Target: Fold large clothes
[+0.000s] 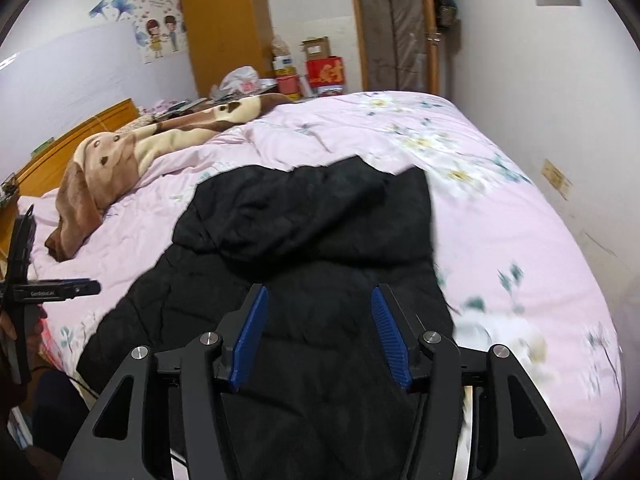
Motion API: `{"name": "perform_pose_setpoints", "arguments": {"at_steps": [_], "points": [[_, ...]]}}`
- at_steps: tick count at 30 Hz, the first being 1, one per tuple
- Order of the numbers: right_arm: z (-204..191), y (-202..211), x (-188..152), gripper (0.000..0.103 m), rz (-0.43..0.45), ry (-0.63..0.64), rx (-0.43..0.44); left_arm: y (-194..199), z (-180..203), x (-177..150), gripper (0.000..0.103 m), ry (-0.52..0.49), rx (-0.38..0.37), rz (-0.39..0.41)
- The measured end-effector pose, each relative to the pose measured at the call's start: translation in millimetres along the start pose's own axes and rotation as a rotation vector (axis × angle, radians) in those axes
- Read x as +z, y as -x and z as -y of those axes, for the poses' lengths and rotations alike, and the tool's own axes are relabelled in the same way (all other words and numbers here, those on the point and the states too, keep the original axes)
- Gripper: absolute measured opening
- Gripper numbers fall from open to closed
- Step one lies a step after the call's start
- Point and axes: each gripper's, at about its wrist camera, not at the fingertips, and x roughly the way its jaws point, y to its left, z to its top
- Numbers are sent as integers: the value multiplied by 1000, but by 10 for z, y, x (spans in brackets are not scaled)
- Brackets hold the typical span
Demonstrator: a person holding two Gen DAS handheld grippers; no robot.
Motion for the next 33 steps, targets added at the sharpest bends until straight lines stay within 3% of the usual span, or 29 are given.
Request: {"name": "perform_pose_setpoints", "arguments": {"at_steps": [11,14,19,30,33], "points": [[365,259,-622,56,-53,-131,-110,-27,-174,-515,69,66,-12,-47],[479,230,-866,67,-100,-154,-145,-141,-217,-685,69,89,-8,-77],[607,94,-1196,67,-175,-170,-179,-336,-261,-900,69,132,-12,-126],[673,-121,-1329,68,-249,-238,-105,-473,-210,-995,69,176,-47,-151],[597,-178,-1313,66,-275,-232,-72,-448,-159,-1004,55,164,-60,-141]]}}
